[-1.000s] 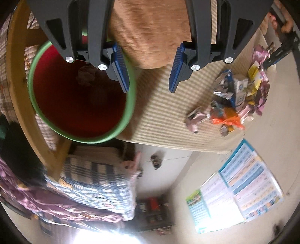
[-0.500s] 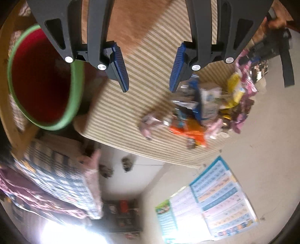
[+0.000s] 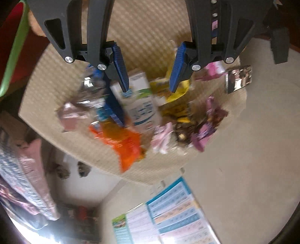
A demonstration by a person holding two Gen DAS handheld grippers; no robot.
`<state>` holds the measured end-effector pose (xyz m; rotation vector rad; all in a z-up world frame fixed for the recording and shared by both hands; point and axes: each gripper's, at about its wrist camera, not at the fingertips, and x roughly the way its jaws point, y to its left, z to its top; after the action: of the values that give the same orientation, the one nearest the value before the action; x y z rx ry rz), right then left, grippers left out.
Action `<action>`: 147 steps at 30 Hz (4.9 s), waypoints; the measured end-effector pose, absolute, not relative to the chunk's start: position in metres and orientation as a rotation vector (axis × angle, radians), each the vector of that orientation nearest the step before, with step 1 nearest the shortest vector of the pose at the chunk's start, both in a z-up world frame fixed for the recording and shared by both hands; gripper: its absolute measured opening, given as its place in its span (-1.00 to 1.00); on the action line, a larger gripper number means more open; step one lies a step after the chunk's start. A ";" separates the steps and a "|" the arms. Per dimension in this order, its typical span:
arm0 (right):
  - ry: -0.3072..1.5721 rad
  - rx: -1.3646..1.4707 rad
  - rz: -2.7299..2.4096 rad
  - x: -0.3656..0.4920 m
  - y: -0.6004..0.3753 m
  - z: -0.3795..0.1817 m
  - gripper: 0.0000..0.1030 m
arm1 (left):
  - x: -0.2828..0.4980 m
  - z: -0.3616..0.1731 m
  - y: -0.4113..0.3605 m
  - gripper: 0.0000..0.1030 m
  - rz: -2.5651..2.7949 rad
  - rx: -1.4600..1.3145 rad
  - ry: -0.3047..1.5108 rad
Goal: Collect trash
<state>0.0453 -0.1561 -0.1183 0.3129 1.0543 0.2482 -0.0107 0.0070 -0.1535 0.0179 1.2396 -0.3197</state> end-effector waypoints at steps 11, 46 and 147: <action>1.233 0.380 0.380 0.053 -0.094 -0.160 -0.14 | -0.014 -0.162 0.022 -0.43 -0.311 -0.039 1.266; 0.967 0.365 0.301 -0.030 -0.169 -0.100 -0.63 | -0.002 -0.134 0.026 -0.54 -0.253 -0.095 1.148; 0.978 0.546 -0.152 -0.084 -0.354 -0.120 -0.19 | 0.008 -0.102 -0.101 0.32 -0.484 0.026 1.102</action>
<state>-0.0845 -0.3544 -0.1205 0.5455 0.9783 -0.1519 0.0080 -0.1006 -0.1024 0.0256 1.1021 -0.4843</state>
